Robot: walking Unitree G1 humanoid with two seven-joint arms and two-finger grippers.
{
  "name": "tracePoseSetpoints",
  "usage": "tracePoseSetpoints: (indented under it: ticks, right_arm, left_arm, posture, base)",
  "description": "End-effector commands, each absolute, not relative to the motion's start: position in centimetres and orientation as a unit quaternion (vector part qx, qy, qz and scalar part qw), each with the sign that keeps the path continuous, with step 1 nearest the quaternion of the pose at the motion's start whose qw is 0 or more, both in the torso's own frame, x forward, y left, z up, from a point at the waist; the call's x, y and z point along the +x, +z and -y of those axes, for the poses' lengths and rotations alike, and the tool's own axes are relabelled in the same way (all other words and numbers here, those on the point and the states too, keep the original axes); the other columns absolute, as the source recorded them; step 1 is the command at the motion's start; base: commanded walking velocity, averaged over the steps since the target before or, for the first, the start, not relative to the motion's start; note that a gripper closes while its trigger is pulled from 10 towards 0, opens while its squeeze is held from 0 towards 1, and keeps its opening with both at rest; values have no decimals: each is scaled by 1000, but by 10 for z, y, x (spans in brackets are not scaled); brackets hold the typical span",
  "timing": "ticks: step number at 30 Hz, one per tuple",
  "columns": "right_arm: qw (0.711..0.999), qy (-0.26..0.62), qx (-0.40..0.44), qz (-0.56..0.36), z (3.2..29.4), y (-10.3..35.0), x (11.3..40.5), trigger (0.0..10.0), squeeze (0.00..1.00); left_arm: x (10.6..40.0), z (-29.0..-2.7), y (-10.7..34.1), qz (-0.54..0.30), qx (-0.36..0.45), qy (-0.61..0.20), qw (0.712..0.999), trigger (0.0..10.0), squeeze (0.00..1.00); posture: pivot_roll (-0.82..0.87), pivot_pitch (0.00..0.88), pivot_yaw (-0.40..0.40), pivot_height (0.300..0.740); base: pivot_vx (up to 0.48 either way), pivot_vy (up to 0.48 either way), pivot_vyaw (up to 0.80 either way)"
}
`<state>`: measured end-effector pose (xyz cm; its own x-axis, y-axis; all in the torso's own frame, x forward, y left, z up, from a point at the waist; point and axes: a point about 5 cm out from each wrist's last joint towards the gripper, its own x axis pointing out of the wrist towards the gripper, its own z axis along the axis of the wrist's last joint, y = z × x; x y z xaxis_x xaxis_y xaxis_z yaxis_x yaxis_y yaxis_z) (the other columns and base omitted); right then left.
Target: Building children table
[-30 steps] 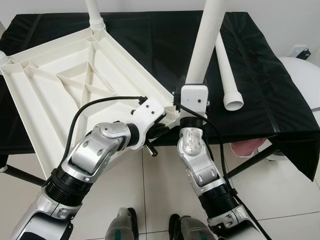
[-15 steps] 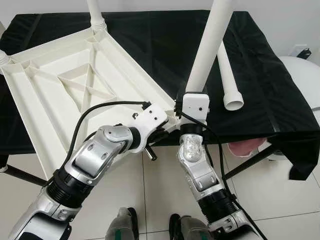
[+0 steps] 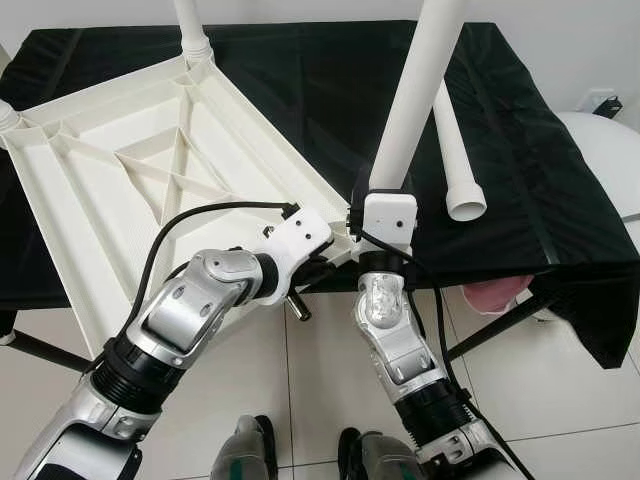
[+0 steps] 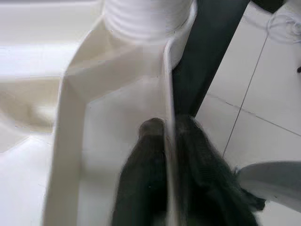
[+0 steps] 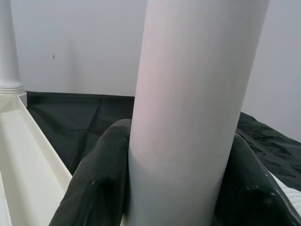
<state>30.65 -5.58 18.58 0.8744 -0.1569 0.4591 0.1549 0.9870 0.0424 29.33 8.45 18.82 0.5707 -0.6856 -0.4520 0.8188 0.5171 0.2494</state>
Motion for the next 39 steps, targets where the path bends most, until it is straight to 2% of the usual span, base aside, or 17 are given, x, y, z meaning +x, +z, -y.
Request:
tracePoseSetpoints:
  ticks: [1, 2, 5, 6, 36, 37, 39]
  right_arm:
    - [976, -166, -26, 141, 96, 144, 311, 10000, 0]
    - [975, -167, -27, 143, 96, 144, 311, 10000, 0]
    - [975, -167, -25, 144, 96, 144, 311, 10000, 0]
    - [975, -168, -25, 144, 96, 144, 312, 10000, 0]
    - [975, -175, -4, 137, 101, 142, 314, 10000, 0]
    - [975, -177, -2, 138, 101, 142, 314, 10000, 1000]
    - [975, -177, -2, 138, 101, 142, 314, 10000, 1000]
  left_arm:
    - [301, -108, 189, -168, 239, -388, 874, 10000, 573]
    - [301, -108, 189, -168, 238, -388, 874, 10000, 1000]
    - [301, -109, 189, -168, 237, -387, 875, 10000, 1000]
    - [302, -109, 189, -167, 242, -384, 875, 10000, 0]
    - [302, -107, 192, -160, 241, -392, 873, 10000, 0]
    - [302, -107, 192, -161, 241, -391, 874, 10000, 0]
    - [302, -107, 192, -161, 241, -391, 874, 10000, 0]
  posture:
    - [-41, 219, -5, 740]
    - [-42, 218, -3, 740]
    - [-42, 218, -3, 740]
    - [-41, 219, -3, 740]
    - [-43, 217, -6, 740]
    - [-43, 217, -6, 740]
    - [-43, 217, -6, 740]
  base:
    - [0, 0, 0]
    - [0, 0, 0]
    - [0, 0, 0]
    - [0, 0, 0]
    - [0, 0, 0]
    - [0, 0, 0]
    - [0, 0, 0]
